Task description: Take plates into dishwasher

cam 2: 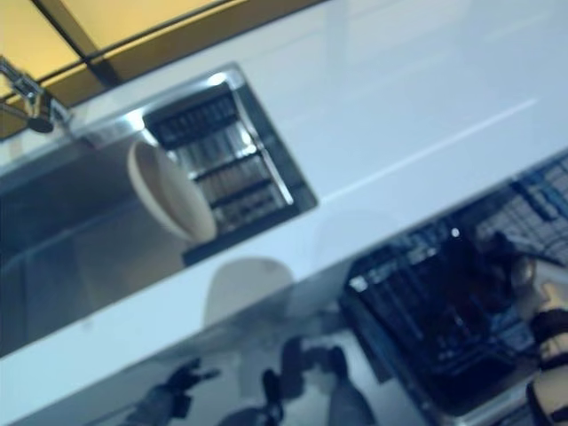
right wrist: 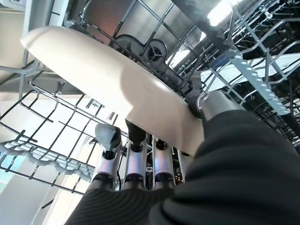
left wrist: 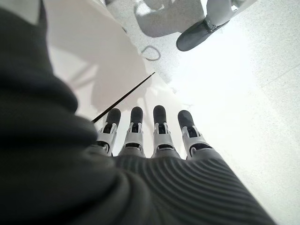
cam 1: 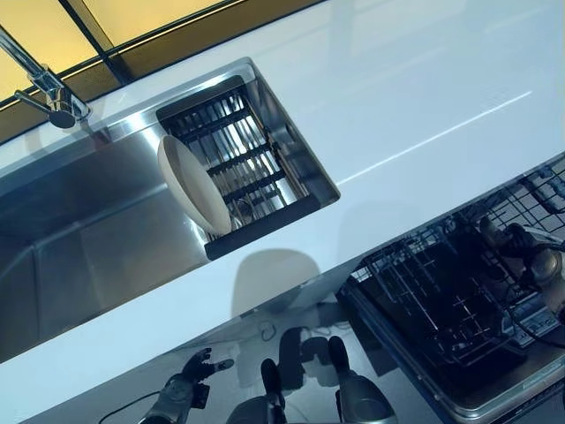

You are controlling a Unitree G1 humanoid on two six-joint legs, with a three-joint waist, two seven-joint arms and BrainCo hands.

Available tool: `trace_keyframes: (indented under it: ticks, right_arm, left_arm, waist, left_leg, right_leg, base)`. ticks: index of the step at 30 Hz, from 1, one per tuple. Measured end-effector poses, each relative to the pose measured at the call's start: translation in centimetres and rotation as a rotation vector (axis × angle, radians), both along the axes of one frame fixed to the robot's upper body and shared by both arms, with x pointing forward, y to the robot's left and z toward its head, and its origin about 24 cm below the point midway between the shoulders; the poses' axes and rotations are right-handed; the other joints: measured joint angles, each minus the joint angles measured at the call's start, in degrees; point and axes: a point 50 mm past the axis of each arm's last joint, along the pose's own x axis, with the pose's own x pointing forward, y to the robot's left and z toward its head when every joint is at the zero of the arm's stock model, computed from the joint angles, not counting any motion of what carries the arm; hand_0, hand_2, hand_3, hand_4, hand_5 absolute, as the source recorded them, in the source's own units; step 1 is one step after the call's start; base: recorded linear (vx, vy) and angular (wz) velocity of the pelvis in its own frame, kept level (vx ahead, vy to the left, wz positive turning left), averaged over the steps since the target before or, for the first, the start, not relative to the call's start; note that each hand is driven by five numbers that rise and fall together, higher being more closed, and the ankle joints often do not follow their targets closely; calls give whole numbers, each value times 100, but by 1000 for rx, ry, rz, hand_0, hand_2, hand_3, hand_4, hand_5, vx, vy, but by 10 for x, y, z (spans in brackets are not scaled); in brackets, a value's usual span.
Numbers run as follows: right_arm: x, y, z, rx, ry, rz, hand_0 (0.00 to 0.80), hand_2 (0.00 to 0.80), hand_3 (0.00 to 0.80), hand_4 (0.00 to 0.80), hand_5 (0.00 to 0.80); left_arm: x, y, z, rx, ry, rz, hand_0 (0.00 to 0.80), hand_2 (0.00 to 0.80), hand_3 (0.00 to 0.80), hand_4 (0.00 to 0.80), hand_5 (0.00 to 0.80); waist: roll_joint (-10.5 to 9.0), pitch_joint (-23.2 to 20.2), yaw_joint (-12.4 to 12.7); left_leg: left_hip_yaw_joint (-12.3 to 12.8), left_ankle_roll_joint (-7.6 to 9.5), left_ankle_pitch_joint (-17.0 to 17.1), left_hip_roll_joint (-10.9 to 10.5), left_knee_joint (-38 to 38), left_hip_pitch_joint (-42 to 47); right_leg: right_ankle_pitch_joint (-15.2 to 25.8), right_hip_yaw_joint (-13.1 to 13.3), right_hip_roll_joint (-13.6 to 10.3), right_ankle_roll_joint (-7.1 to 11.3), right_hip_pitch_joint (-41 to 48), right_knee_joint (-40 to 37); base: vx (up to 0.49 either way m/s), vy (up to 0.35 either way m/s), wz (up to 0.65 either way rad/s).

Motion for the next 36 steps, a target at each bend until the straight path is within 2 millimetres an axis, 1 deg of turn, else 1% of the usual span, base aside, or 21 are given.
trace_keyframes:
  ticks: [8,10,13,19,20,21,22,27,30,31,32,36]
  right_arm:
    - [-1,-4,-7,29,-45,-65,800,800,800,800,800]
    - [-2,-5,-7,29,-52,-79,800,800,800,800,800]
    - [-6,-10,-10,34,-47,-114,800,800,800,800,800]
    - [-8,-12,-12,33,-45,-131,800,800,800,800,800]
    - [-8,-12,-12,34,-44,-131,731,731,731,731,731]
    - [-8,-12,-12,35,-44,-131,323,323,323,323,323]
    - [-9,-12,-13,37,-42,-137,0,0,0,0,0]
    - [-22,-20,-25,51,7,-207,0,0,0,0,0]
    - [-33,-25,-33,71,24,-241,0,0,0,0,0]
    - [-33,-25,-33,71,24,-241,0,0,0,0,0]
    - [-35,-26,-34,78,33,-249,0,0,0,0,0]
    - [-38,-28,-35,96,26,-262,0,0,0,0,0]
  left_arm:
    - [4,-2,1,-4,-12,-23,0,0,0,0,0]
    - [4,-3,1,-5,-12,-25,0,0,0,0,0]
    - [7,-3,3,-6,-20,-29,0,0,0,0,0]
    - [8,-3,3,-6,-19,-36,0,0,0,0,0]
    - [8,-4,2,-6,-17,-42,0,0,0,0,0]
    - [8,-5,2,-6,-16,-47,0,0,0,0,0]
    - [7,-5,2,-6,-15,-48,0,0,0,0,0]
    - [7,-4,2,-6,-13,-47,0,0,0,0,0]
    - [6,-3,2,-3,-8,-45,0,0,0,0,0]
    - [6,-3,2,-3,-8,-45,0,0,0,0,0]
    - [4,-2,1,1,1,-42,0,0,0,0,0]
    - [2,0,0,6,11,-38,0,0,0,0,0]
  waist:
    - [-2,-2,22]
    - [-2,-2,52]
    - [-3,-4,166]
    - [-18,-14,188]
    - [-19,-16,188]
    - [-22,-18,185]
    - [-27,-21,185]
    - [-56,-36,149]
    - [-141,-99,133]
    - [-141,-99,133]
    - [-218,-142,128]
    - [-382,-231,124]
  left_leg:
    - [-86,2,36,-8,1,8]
    - [-88,4,40,-10,1,14]
    - [-97,5,41,-14,2,46]
    - [-127,12,47,-22,2,43]
    - [-128,13,48,-22,2,43]
    - [-128,13,48,-22,2,43]
    - [-128,13,48,-22,2,43]
    - [-126,13,48,-20,2,43]
    - [-118,13,48,-19,1,44]
    - [-118,13,48,-19,1,44]
    - [-98,14,48,-19,1,51]
    - [-85,14,47,-19,1,70]
  right_leg:
    - [4,-74,-12,2,49,0]
    - [7,-75,-14,4,57,0]
    - [8,-81,-17,3,93,1]
    - [8,-112,-26,3,105,2]
    - [8,-112,-27,3,105,2]
    - [9,-112,-27,3,105,2]
    - [9,-112,-26,3,105,2]
    - [10,-109,-23,3,105,4]
    - [11,-99,-20,3,101,4]
    - [11,-99,-20,3,101,4]
    - [17,-74,-17,4,98,3]
    - [24,-28,-14,9,101,3]
  base:
    - [4,-2,6]
    - [0,0,0]
    - [0,0,0]
    - [3,0,1]
    - [0,0,0]
    - [0,0,0]
    - [0,0,0]
    - [0,0,0]
    - [0,0,0]
    - [11,0,-4]
    - [9,2,-6]
    - [6,5,-3]
